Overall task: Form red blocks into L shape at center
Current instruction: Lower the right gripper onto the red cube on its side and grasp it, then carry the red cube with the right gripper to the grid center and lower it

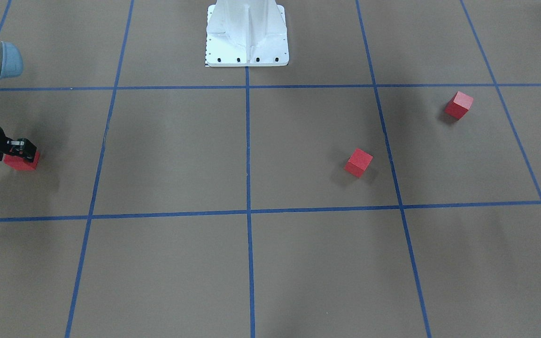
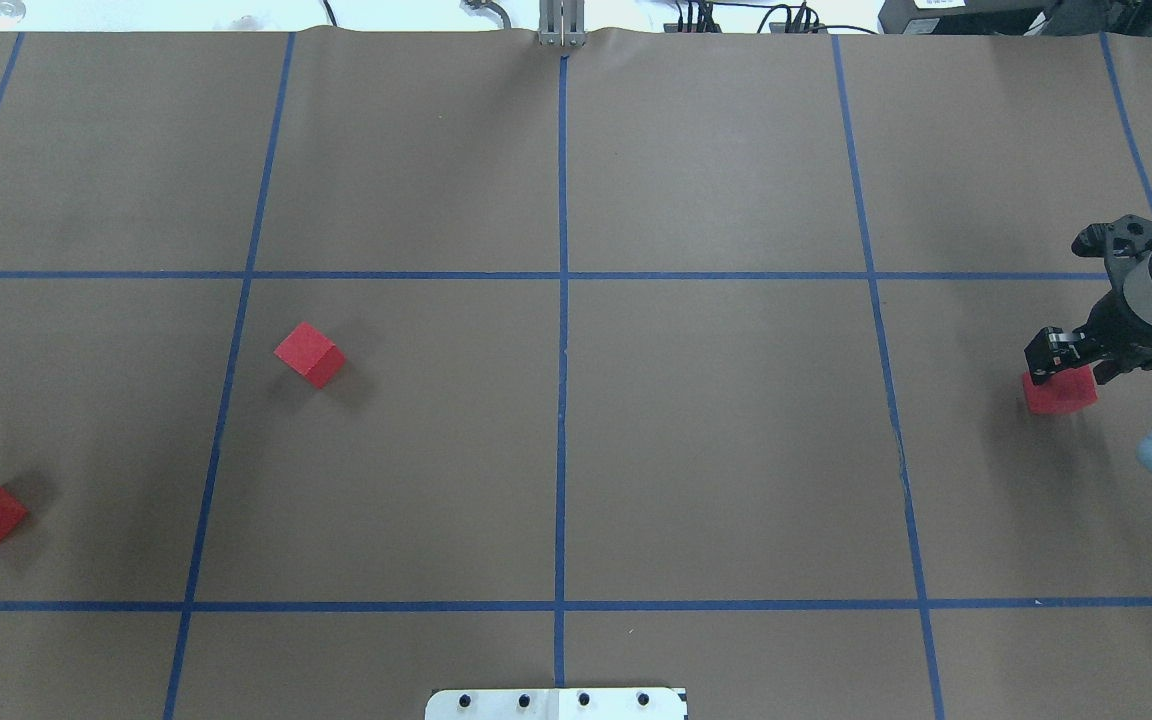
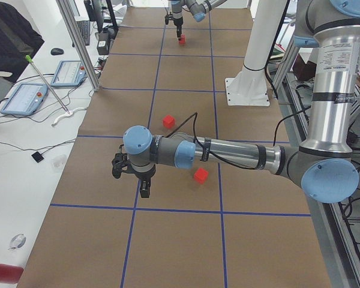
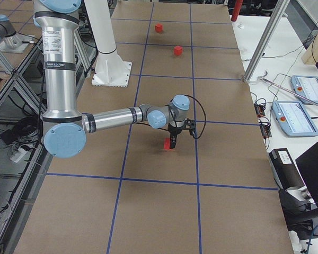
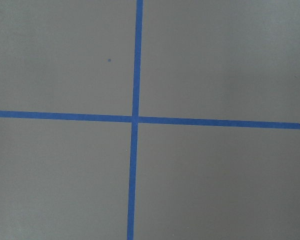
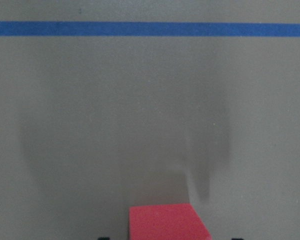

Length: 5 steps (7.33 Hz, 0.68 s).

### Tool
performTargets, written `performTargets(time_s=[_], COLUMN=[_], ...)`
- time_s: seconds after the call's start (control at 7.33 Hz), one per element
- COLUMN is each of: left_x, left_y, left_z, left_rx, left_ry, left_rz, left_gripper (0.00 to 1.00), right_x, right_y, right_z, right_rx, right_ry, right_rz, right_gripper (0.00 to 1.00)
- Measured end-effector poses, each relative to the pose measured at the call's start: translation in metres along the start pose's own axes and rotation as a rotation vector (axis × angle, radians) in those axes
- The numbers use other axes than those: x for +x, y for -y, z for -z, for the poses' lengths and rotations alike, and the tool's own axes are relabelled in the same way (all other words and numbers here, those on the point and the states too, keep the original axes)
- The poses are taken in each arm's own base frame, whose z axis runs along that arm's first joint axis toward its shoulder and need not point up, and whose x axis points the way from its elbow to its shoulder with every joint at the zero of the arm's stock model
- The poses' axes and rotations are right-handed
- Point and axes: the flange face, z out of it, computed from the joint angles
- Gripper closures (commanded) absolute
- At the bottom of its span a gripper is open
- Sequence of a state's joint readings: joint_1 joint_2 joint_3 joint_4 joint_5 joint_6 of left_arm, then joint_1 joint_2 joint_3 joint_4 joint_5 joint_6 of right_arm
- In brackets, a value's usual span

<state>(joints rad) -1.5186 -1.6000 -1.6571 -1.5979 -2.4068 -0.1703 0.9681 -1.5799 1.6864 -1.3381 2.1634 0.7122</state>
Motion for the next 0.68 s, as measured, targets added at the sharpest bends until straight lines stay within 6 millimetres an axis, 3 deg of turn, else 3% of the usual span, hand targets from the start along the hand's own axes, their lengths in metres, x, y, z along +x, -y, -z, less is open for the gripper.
performTargets(time_s=[0.27,0.41,0.55,0.68], left_x=[0.001,0.002,0.004,0.005], left_y=[0.000,0.000,0.000,0.001], left_z=[0.001,0.002,0.003,0.004], left_rx=[0.002,0.004,0.007,0.008], left_ry=[-0.001,-0.002,-0.003,-0.003], left_rz=[-0.002,-0.004,-0.006,-0.009], left_gripper=[0.00,0.00,0.00,0.00], right_x=[0.006,-0.004,-0.030,-0.078], right_y=[-0.008,-0.010,-0.009,-0.004], right_z=[-0.003,0.006,0.027,0.047], right_rx=[-0.005,0.000,0.017,0.037], right_ry=[0.011,0.039,0.089,0.142], right_rz=[0.001,0.013,0.024,0.012], right_gripper=[1.00,1.00,1.00,1.00])
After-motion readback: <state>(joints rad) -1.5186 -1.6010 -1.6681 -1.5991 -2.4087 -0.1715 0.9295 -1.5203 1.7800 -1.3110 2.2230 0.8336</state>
